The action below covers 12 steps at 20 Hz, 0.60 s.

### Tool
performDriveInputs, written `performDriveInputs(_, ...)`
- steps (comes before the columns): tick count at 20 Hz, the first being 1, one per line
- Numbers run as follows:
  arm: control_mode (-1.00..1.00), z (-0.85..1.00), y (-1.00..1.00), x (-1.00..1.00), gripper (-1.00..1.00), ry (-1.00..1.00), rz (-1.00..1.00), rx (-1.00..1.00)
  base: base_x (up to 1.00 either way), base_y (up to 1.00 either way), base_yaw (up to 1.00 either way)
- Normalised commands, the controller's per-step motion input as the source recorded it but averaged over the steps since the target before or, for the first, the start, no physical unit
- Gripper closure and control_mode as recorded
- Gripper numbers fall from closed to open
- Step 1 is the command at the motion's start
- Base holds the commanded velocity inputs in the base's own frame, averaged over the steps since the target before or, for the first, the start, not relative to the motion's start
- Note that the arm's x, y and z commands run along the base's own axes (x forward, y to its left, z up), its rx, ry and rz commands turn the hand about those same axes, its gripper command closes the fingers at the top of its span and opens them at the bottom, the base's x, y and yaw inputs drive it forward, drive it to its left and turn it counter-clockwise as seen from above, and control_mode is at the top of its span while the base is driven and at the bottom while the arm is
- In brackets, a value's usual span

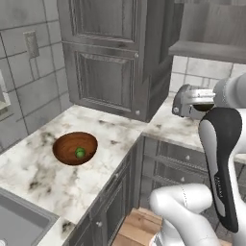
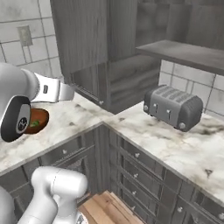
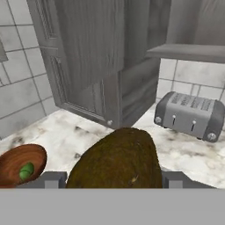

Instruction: Pick the avocados from the cabinet and place them in one bowl. Pick the onion from the sink and place it in the other bowl.

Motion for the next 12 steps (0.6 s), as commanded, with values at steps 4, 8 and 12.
performDriveInputs(4,1.0,0.0,0.0,0.0,1.0,0.0,0.0,0.0,-0.18,0.58,0.33)
performDriveInputs(8,1.0,0.0,0.0,0.0,1.0,0.0,0.0,0.0,-0.15,0.65,0.3)
performDriveInputs(12,1.0,0.0,0.0,0.0,1.0,0.0,0.0,0.0,0.0,0.66,0.26)
